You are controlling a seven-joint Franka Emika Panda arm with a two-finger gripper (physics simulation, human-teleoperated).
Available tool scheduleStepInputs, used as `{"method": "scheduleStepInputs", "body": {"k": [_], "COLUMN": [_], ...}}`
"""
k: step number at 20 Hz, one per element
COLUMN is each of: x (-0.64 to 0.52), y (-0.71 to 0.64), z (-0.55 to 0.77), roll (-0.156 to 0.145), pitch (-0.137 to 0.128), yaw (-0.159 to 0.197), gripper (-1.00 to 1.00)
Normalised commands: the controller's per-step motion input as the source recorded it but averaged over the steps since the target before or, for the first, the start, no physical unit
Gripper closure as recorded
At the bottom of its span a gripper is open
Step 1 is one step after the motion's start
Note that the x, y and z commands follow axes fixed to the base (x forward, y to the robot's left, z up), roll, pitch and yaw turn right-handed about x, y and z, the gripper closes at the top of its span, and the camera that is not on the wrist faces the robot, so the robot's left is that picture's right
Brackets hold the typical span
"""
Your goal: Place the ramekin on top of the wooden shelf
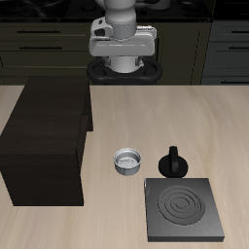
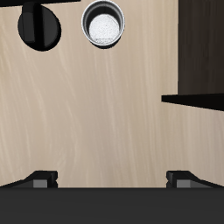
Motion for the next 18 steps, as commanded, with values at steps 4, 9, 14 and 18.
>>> {"method": "scheduleStepInputs", "body": {"k": [4,9,14,18], "x": [0.38,0.29,0.31,0.36], "y": [-0.01,-0.04,-0.04,0.02], "z": [-0.07,0.04,0.02,0.02], "roll": [0.034,0.007,-0.007,0.008], "pitch": [0.041,-0.007,0.017,-0.005], "yaw": [-0.018,-0.018,-0.023,-0.013], "gripper": [-1.00,-1.00,-1.00,-1.00]}}
